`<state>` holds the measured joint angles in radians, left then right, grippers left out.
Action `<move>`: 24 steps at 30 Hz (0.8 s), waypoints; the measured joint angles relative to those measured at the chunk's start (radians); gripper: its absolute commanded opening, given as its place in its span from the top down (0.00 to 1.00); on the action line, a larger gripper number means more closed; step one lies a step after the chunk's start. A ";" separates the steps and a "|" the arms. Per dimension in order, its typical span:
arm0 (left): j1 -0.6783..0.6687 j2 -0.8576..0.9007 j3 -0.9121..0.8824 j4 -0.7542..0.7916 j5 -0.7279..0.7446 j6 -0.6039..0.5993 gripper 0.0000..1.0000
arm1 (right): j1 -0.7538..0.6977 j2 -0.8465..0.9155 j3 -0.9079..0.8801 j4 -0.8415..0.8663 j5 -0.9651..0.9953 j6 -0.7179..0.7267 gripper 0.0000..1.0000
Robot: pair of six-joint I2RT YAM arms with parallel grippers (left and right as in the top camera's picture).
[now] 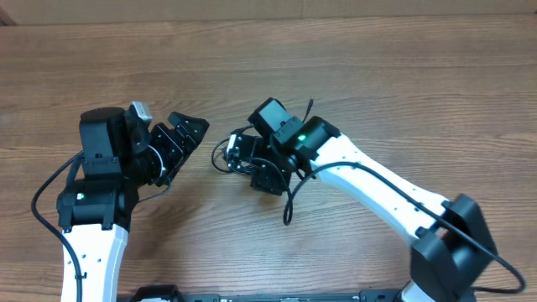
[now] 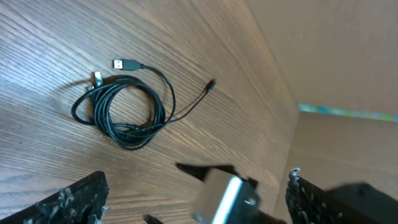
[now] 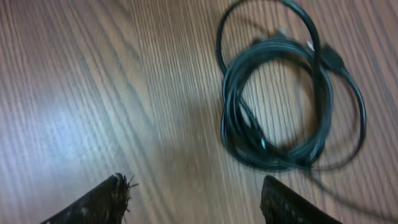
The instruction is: Untangle cables
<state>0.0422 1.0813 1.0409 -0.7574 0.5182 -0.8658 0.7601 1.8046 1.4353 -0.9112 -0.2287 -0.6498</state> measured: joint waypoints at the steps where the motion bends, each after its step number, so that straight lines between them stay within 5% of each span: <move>1: 0.000 0.000 0.000 0.001 0.000 0.000 0.09 | 0.000 0.009 0.000 0.021 -0.007 -0.017 0.33; 17: 0.000 0.000 0.000 0.003 0.000 0.000 0.05 | -0.048 0.176 -0.033 0.261 -0.045 -0.205 0.35; 21: 0.000 0.000 0.000 0.003 0.000 0.000 0.05 | -0.050 0.220 -0.037 0.280 -0.045 -0.213 0.55; 22: 0.000 0.000 0.000 0.003 0.000 0.000 0.05 | -0.050 0.229 -0.037 0.288 -0.048 -0.212 0.72; 24: 0.000 0.000 0.000 0.003 0.000 0.000 0.05 | -0.050 0.241 -0.037 0.297 -0.058 -0.216 0.74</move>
<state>0.0422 1.0813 1.0409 -0.7544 0.5182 -0.8658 0.7105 2.0457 1.3987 -0.6144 -0.2871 -0.8661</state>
